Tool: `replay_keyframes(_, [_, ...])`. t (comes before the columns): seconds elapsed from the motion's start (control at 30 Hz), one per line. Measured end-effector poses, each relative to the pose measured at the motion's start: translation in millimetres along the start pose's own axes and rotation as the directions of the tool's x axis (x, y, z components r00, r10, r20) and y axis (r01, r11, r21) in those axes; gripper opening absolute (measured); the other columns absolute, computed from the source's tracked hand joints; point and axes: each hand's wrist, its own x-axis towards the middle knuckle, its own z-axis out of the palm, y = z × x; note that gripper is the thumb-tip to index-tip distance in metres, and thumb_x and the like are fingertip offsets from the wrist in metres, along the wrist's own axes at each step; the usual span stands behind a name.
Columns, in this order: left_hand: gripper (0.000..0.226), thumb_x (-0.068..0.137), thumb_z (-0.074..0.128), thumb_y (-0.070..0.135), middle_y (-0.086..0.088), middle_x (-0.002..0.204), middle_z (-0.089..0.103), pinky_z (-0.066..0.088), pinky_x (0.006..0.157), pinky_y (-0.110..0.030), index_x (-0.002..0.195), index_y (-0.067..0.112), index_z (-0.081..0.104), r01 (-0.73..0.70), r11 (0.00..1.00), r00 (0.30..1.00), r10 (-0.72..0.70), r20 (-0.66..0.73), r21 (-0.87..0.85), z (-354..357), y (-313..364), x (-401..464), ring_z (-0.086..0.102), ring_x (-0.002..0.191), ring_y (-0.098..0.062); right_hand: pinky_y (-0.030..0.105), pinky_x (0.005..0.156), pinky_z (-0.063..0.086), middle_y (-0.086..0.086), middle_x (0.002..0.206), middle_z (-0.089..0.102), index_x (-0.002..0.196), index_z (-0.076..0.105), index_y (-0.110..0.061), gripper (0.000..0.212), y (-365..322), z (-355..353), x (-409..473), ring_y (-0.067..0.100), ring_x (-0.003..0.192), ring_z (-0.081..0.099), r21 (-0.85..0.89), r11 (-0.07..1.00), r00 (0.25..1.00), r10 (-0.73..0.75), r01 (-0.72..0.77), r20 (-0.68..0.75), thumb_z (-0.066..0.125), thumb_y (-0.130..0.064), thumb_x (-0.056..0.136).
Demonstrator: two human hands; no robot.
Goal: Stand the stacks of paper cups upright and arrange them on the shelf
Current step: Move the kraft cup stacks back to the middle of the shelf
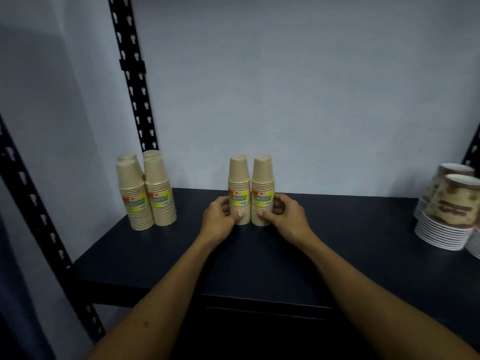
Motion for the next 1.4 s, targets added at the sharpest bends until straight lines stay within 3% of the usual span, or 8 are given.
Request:
replay_keyframes(0.17, [0.052, 0.082, 0.07, 0.006, -0.006, 0.124, 0.063, 0.048, 0.1, -0.037, 0.131, 0.011, 0.051, -0.033, 0.999, 0.999, 0.032, 0.018, 0.034, 14, -3, 27, 0.06, 0.114, -0.018, 0.015, 0.078, 0.052, -0.008, 0.11, 0.067, 0.125, 0.056, -0.019, 0.051, 11, -7, 19, 0.0, 0.094, 0.064, -0.027, 1.0, 0.999, 0.014, -0.015, -0.034, 0.078, -0.02, 0.078])
replay_keyframes(0.27, [0.048, 0.084, 0.069, 0.007, -0.005, 0.125, 0.062, 0.046, 0.095, -0.027, 0.129, 0.009, 0.053, -0.041, 0.997, 0.999, 0.041, 0.006, 0.058, 19, -6, 38, 0.059, 0.113, -0.015, 0.011, 0.073, 0.049, -0.008, 0.107, 0.066, 0.124, 0.056, -0.019, 0.052, 16, -7, 32, -0.003, 0.089, 0.063, -0.049, 0.999, 0.998, 0.011, -0.014, -0.061, 0.079, -0.023, 0.077])
replay_keyframes(0.43, [0.046, 0.081, 0.074, 0.016, -0.004, 0.119, 0.066, 0.048, 0.087, -0.024, 0.123, 0.01, 0.057, -0.044, 0.992, 0.997, 0.051, -0.06, 0.115, 25, -10, 48, 0.062, 0.106, -0.014, 0.012, 0.072, 0.048, -0.005, 0.111, 0.066, 0.126, 0.055, -0.018, 0.054, 22, -8, 48, 0.0, 0.089, 0.062, -0.075, 0.997, 0.997, 0.017, -0.023, -0.081, 0.079, -0.025, 0.077])
replay_keyframes(0.73, [0.044, 0.078, 0.077, 0.022, -0.005, 0.115, 0.067, 0.049, 0.082, -0.023, 0.117, 0.01, 0.058, -0.051, 0.984, 0.992, 0.07, -0.107, 0.171, 28, -12, 52, 0.064, 0.101, -0.015, 0.025, 0.093, 0.05, -0.003, 0.122, 0.065, 0.13, 0.053, -0.017, 0.053, 25, -7, 46, 0.006, 0.105, 0.061, -0.09, 0.996, 0.998, -0.001, -0.004, -0.059, 0.074, -0.025, 0.082])
replay_keyframes(1.13, [0.05, 0.08, 0.075, 0.019, -0.004, 0.12, 0.065, 0.05, 0.09, -0.026, 0.125, 0.012, 0.055, -0.083, 0.988, 0.994, 0.091, -0.059, 0.129, 27, -15, 49, 0.063, 0.107, -0.015, 0.019, 0.084, 0.047, -0.003, 0.121, 0.064, 0.13, 0.052, -0.017, 0.048, 23, -6, 42, 0.006, 0.1, 0.06, -0.152, 0.988, 0.999, -0.006, -0.002, -0.053, 0.07, -0.027, 0.086])
replay_keyframes(1.4, [0.051, 0.079, 0.075, 0.016, -0.003, 0.121, 0.065, 0.05, 0.094, -0.029, 0.126, 0.013, 0.054, -0.091, 0.986, 0.994, 0.099, -0.048, 0.142, 27, -18, 50, 0.062, 0.108, -0.015, 0.021, 0.088, 0.047, -0.001, 0.124, 0.064, 0.131, 0.051, -0.017, 0.049, 23, -6, 44, 0.006, 0.103, 0.059, -0.156, 0.988, 0.999, 0.007, -0.013, -0.042, 0.068, -0.027, 0.087])
